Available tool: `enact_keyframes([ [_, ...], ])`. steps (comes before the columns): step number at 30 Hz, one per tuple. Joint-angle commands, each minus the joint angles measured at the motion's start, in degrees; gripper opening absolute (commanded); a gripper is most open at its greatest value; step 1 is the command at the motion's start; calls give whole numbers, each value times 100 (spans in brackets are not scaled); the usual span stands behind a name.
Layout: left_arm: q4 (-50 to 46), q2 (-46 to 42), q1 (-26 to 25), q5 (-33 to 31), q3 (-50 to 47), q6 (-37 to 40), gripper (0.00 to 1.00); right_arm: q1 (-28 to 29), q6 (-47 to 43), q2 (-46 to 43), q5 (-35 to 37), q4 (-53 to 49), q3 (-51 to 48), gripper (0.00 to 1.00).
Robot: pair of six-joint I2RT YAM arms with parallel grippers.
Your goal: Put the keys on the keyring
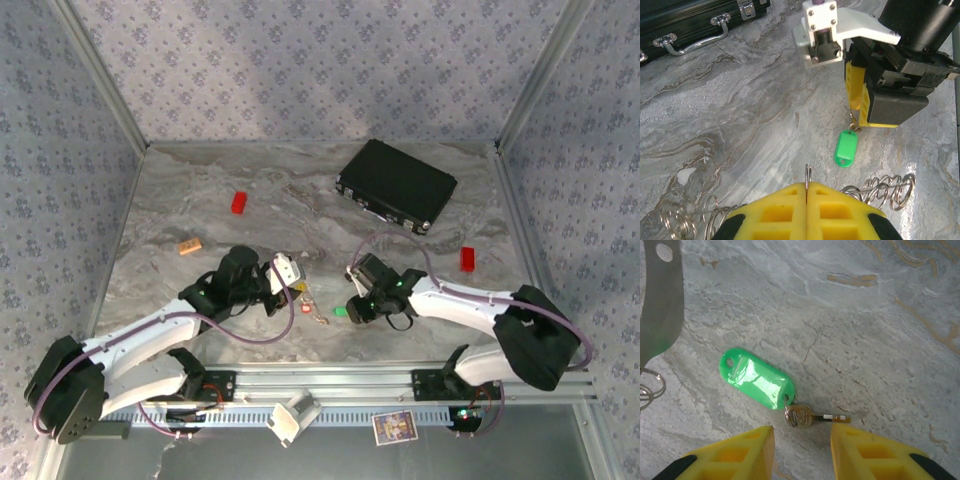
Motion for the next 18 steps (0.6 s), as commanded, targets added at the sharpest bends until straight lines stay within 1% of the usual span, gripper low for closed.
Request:
enact_keyframes([
  [1, 148, -33, -73, 2, 67, -5, 0, 97, -173, 174, 133, -136, 246, 33],
  [6, 147, -36, -82, 5, 75, 22, 0, 112, -219, 274, 124, -28, 298, 29],
  [13, 121, -45, -79, 19, 88, 36, 0, 122, -284, 412, 75, -1, 364, 18],
  [18, 121, -34, -82, 39, 95, 43, 0, 122, -292, 416, 88, 13, 363, 15],
])
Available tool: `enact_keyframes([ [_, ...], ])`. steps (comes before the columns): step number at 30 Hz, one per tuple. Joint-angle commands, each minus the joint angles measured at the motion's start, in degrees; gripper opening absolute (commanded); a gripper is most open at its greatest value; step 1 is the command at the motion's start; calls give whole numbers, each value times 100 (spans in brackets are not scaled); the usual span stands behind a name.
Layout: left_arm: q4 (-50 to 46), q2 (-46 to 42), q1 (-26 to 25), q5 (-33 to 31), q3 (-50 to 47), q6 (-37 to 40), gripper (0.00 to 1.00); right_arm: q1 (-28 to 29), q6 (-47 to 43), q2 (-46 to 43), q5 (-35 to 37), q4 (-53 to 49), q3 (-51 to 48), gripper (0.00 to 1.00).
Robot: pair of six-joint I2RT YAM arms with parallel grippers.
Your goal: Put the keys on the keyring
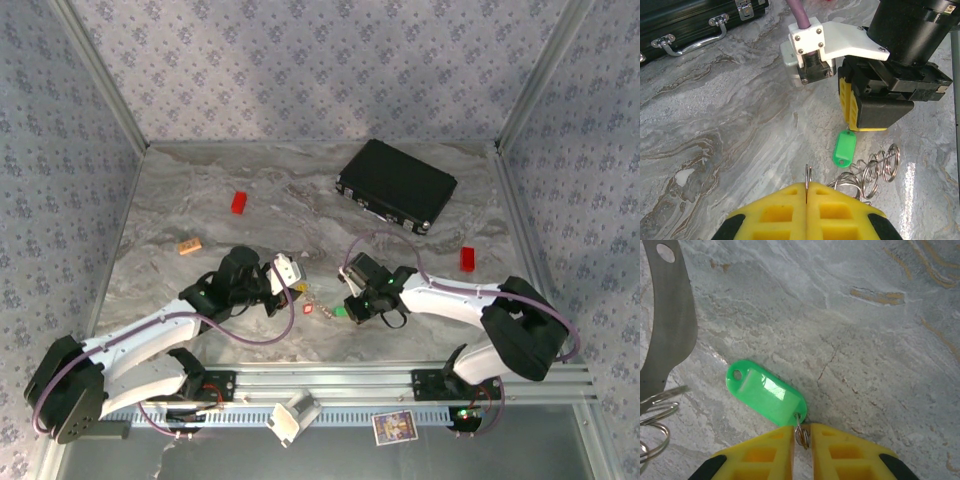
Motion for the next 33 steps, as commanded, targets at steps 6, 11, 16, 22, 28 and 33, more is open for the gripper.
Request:
enact_keyframes([
  [6, 111, -32, -44, 77, 103, 38, 0, 27, -81, 113, 104, -32, 180, 16],
  [11, 101, -38, -52, 88, 111, 39, 0, 29, -81, 124, 123, -27, 173, 15],
  [16, 80, -36, -46, 89, 126, 47, 0, 27, -73, 152, 115, -16, 173, 15],
  [22, 49, -47, -49, 101, 138, 47, 0, 27, -97, 122, 138, -59, 196, 8],
  [28, 111, -131, -45, 129, 130, -9, 0, 142, -330, -432, 434, -147, 199, 0],
  [33, 451, -293, -54, 543, -13, 11, 0, 175, -1037, -1410, 611, -17, 122, 0],
])
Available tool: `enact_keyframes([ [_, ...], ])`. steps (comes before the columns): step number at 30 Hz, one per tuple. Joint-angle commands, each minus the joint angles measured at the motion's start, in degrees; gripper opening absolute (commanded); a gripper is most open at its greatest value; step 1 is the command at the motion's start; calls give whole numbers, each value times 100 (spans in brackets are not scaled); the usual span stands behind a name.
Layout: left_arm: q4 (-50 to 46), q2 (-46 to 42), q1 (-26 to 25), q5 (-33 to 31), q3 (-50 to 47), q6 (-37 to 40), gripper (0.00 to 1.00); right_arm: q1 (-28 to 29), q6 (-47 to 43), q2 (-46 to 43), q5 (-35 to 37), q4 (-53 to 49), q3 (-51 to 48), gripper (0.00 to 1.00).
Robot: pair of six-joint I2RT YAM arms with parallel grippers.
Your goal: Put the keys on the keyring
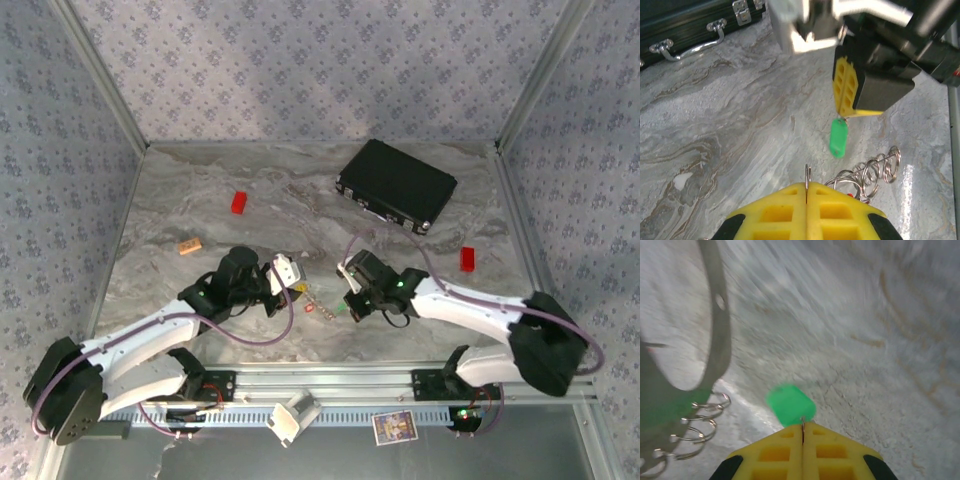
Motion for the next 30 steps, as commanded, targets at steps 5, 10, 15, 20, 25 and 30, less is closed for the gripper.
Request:
enact_keyframes([
  [5, 659, -207, -71, 698, -77, 105, 0, -83, -1593, -1076, -144, 298, 42, 0],
  [10, 547, -93, -90, 711, 43, 18, 0, -72, -2172, -1182, -765, 454, 123, 0],
  [15, 243, 120, -123, 276, 363, -821, 0, 30, -2385, -1123, -920, 659, 153, 0],
  [20, -166, 388, -133, -47, 740, -1658, 0, 65, -2440, -1036, -784, 767, 215, 0],
  [25, -47, 489, -143, 56, 799, -1925, 0, 65, -2335, -910, -863, 934, 247, 0],
  [30, -52, 470, -142, 110, 785, -1892, 0, 62, -2124, -848, -916, 1184, 227, 0],
])
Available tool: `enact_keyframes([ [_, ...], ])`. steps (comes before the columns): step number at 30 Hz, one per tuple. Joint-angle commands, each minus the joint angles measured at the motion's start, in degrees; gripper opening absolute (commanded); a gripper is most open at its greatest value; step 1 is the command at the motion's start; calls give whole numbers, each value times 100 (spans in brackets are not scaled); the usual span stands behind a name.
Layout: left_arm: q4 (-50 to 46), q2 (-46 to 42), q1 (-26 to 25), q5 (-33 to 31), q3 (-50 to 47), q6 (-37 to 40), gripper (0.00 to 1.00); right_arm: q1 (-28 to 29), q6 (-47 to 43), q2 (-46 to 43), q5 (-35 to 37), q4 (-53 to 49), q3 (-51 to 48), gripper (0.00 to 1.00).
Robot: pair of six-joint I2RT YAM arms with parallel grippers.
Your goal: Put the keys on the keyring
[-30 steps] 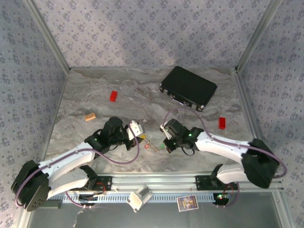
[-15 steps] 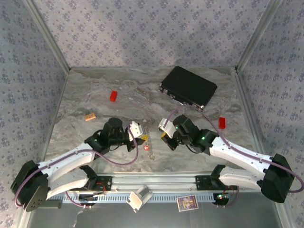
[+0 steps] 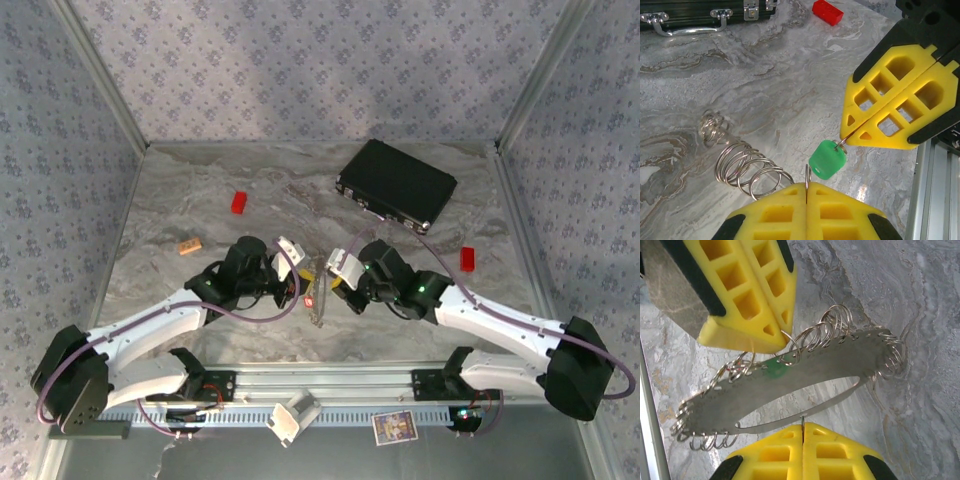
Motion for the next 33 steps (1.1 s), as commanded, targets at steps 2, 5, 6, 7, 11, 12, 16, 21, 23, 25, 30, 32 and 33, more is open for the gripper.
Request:
enact_keyframes([
  [2, 123, -38, -46, 104, 132, -92, 0, 37, 173, 11, -249, 319, 150, 0],
  [5, 177, -84, -75, 104, 73, 6, 0, 39, 228, 19, -520, 420, 122, 0],
  [6, 220, -99, -92, 104, 44, 57, 0, 52, 235, 19, -593, 458, 108, 0],
  [7, 249, -112, -109, 94, 26, 105, 0, 60, 244, 20, -624, 490, 96, 0],
  [11, 307, -122, -162, 88, -7, 237, 0, 81, 318, 54, -595, 623, 82, 0],
  [12, 307, -124, -173, 82, -8, 257, 0, 85, 341, 69, -569, 651, 83, 0],
  [16, 307, -146, -188, 96, -19, 312, 0, 98, 417, 132, -453, 755, 72, 0],
  [21, 308, -182, -200, 109, -62, 358, 0, 95, 499, 204, -288, 805, 85, 0],
  [23, 302, -196, -194, 121, -71, 375, 0, 99, 524, 206, -262, 838, 81, 0],
  [25, 311, -214, -199, 134, -80, 379, 0, 94, 551, 229, -183, 844, 81, 0],
  [30, 278, -260, -205, 134, -113, 452, 0, 72, 678, 223, -31, 879, 80, 0],
  [32, 271, -266, -217, 134, -119, 477, 0, 63, 720, 230, 2, 878, 80, 0],
  [33, 280, -273, -217, 120, -120, 486, 0, 57, 740, 238, 26, 867, 87, 0],
])
